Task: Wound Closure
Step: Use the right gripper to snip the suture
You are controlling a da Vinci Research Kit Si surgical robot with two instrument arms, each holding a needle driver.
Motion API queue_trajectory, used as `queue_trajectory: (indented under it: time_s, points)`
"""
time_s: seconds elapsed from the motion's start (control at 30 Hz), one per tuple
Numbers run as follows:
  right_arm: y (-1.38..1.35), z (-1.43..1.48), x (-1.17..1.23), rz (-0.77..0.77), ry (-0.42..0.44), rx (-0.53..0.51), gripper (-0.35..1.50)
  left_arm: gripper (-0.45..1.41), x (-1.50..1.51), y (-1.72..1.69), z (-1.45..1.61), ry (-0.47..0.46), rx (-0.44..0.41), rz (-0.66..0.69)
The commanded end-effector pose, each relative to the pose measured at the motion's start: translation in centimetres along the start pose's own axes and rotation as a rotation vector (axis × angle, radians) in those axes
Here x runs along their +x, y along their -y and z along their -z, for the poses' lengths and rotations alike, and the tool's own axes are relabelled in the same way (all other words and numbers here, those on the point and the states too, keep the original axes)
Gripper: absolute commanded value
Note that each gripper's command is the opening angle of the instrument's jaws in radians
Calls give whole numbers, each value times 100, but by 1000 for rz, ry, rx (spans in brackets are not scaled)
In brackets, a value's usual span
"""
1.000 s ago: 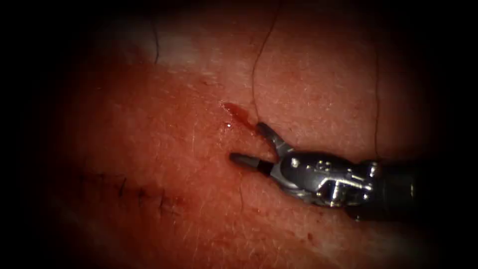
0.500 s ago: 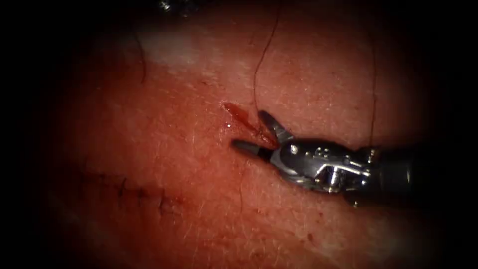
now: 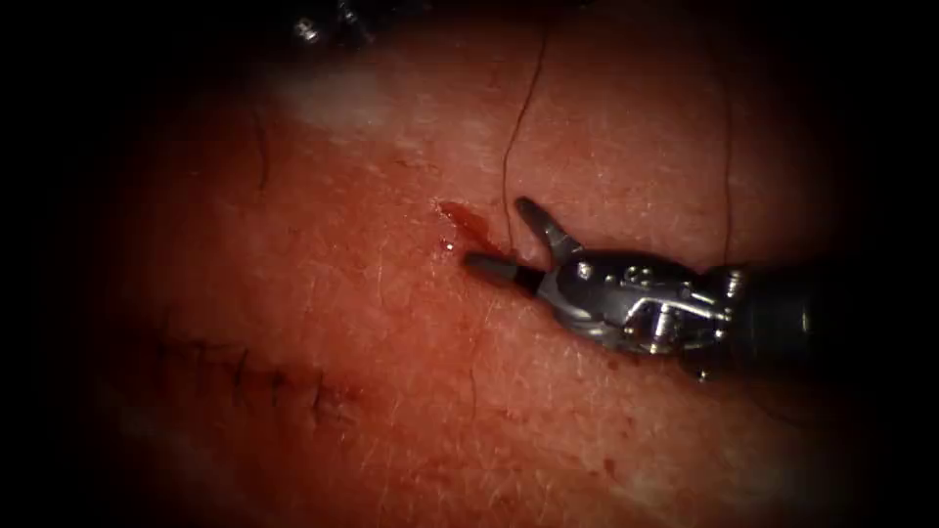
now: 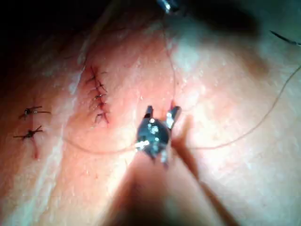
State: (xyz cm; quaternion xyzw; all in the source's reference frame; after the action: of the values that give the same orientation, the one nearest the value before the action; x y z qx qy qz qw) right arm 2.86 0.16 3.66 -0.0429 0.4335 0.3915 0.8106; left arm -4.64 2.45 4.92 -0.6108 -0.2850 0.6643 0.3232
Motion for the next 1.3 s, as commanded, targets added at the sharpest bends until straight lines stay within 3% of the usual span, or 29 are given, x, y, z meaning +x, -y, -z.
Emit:
queue_trajectory:
  time_s: [0.03, 0.37, 0.93, 1.13, 1.3]
  points:
    - [8, -10, -6, 1, -4, 3, 116, -45, -4, 2, -7, -1, -1, 0]
    - [-2, -39, -11, 9, -45, 4, 121, -45, -7, -8, -8, -1, -8, 0]
    - [-1, -56, -14, 14, -63, 3, 119, -45, -9, -20, -8, 0, -18, -1]
    - [3, -62, -13, 15, -68, 5, 113, -45, -9, -22, -8, 0, -18, -1]
    - [3, -64, -12, 14, -77, 2, 96, -45, -10, -26, -9, 0, -21, -1]
